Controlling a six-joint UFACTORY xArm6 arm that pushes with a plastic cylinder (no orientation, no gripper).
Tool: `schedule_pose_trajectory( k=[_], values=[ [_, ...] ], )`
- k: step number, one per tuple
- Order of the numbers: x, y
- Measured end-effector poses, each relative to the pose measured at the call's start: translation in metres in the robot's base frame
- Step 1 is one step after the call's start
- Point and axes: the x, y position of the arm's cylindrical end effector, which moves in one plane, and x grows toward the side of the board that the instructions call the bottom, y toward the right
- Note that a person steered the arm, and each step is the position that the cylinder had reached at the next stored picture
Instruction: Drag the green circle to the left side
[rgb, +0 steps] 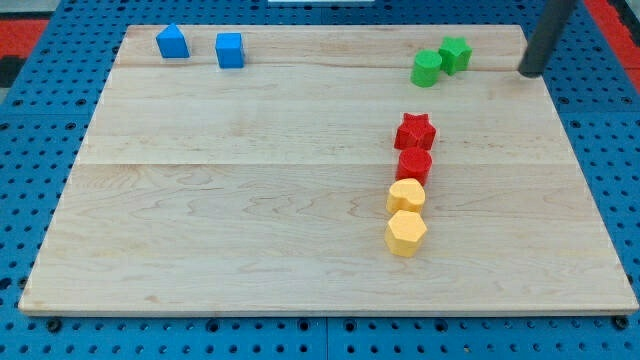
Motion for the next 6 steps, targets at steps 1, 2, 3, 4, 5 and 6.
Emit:
schedule_pose_trajectory(
  k=[1, 2, 3, 4, 5, 6],
  values=[
    [-0.018, -0.018],
    [-0.019, -0.094],
    [-0.019, -0.162],
    [-0.007, -0.144],
    [0.032, -0.143],
    [0.063, -0.196]
  ],
)
